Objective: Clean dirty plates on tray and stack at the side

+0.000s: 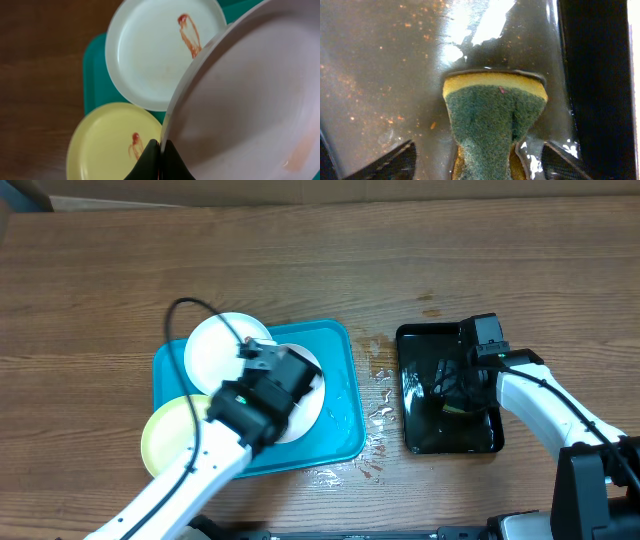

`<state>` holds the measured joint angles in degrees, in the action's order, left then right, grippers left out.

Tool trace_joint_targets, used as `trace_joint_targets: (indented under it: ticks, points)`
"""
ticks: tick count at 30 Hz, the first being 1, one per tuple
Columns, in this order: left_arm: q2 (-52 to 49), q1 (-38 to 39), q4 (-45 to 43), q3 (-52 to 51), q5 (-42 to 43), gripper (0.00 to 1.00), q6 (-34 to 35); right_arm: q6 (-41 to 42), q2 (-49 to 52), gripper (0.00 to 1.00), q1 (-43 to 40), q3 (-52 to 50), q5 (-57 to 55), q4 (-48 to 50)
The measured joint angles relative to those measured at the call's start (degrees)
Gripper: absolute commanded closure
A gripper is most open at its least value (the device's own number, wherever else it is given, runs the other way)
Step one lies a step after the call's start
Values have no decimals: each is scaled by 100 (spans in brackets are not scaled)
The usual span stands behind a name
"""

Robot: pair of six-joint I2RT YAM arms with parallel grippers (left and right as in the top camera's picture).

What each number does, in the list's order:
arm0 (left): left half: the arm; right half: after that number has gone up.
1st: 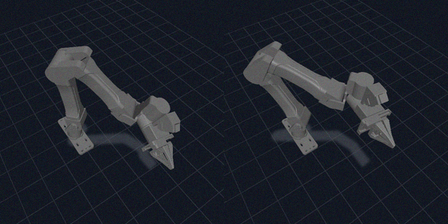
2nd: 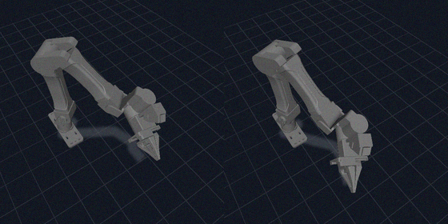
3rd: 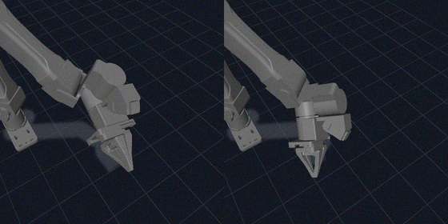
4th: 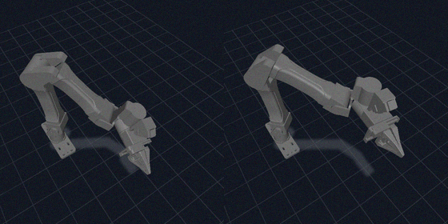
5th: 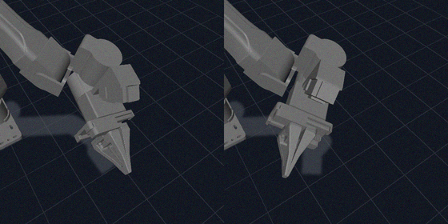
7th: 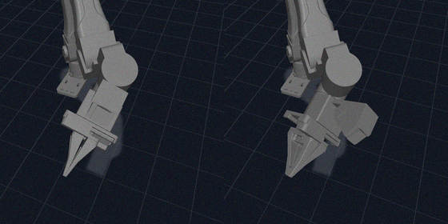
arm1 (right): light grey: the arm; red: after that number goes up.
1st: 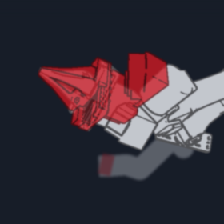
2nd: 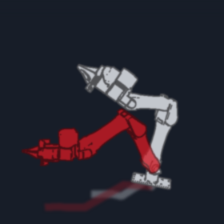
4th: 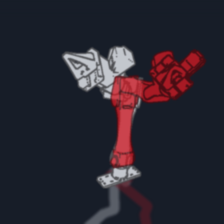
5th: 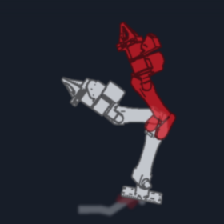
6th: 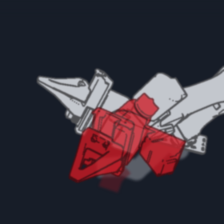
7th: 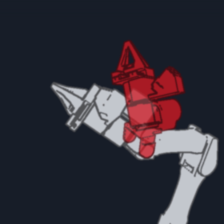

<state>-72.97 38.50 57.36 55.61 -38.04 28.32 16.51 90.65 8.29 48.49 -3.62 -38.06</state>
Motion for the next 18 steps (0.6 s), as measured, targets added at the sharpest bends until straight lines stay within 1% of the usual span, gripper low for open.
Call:
trace_joint_targets:
  ticks: [2,6,7,10,11,13,15,18]
  points:
    - [0,507,-4,0,-595,96,0,2,0,0,0,-4,-13,-7]
    - [0,1449,17,0,-1703,96,0,-26,0,0,-2,-13,-22,-33]
    - [0,1762,44,0,-2092,96,0,-22,0,0,0,-13,-22,-35]
    - [0,2151,83,0,-2610,96,0,-26,0,0,0,-13,-22,-35]
    - [0,2271,92,0,-2785,96,-2,-31,0,1,0,-13,-22,-33]
    - [0,2424,96,0,-3012,96,-2,-24,0,9,0,-22,-24,7]
    - [0,2470,98,0,-3150,96,0,-37,0,13,0,-72,-26,111]
    - [0,2470,96,0,-3233,96,0,-22,0,16,-2,-269,-24,199]
